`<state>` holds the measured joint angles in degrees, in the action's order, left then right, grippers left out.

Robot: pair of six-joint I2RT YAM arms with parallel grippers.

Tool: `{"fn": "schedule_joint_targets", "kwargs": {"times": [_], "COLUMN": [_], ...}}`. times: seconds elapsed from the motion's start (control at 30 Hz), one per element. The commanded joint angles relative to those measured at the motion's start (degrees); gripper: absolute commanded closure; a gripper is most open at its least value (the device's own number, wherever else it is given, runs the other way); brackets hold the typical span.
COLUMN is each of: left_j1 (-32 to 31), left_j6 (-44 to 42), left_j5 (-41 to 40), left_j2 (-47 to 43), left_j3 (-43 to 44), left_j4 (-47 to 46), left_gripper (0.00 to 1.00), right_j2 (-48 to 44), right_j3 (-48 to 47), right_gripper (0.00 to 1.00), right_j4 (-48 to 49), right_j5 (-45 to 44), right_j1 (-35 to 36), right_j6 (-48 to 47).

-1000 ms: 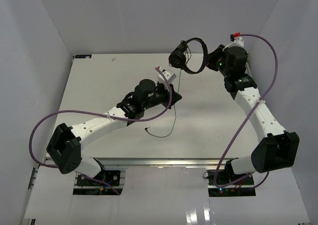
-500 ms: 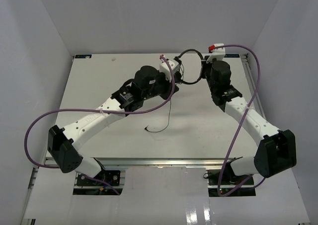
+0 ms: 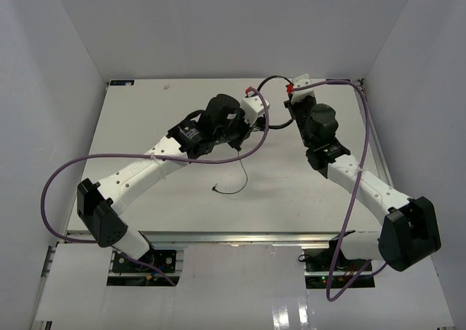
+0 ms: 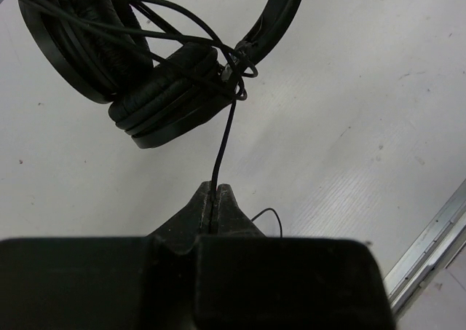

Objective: Wrap the headphones

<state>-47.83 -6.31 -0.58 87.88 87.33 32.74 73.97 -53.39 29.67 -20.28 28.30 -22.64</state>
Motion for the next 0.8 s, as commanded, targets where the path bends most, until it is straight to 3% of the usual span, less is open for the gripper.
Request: {"fn": "schedule_joint_targets", "kwargs": {"times": [0.0, 0.23, 0.4, 0.77], "left_j1": [-0.19, -0.21, -0.24, -0.51], "left_j6": [-4.05, -5.87, -5.92, -8.58], "left_j5": [-2.91, -9.02, -17.84, -24.84], "left_j2": [-1.21, -1.64, -5.96, -9.42], "left_j3": [2.32, 0.17, -7.49, -13.64], "left_j4": [1.72, -0.66, -11.02, -21.73], "left_gripper": [0.99, 0.91, 0.83, 0.69], "right_j2": [-1.31, -1.06, 0.05, 2.59], "right_j3": [-0.10, -1.12, -5.06, -10.42], "right_gripper": [0.92, 0.92, 0.92, 0.92], "right_j4": [1.94, -1.39, -8.36, -19.78], "right_j5": [2.14, 1.13, 1.80, 8.65], "right_j1": [0.06, 1.29, 1.49, 1.56], "right_j6": [-4.79, -2.55, 2.98, 13.99]}}
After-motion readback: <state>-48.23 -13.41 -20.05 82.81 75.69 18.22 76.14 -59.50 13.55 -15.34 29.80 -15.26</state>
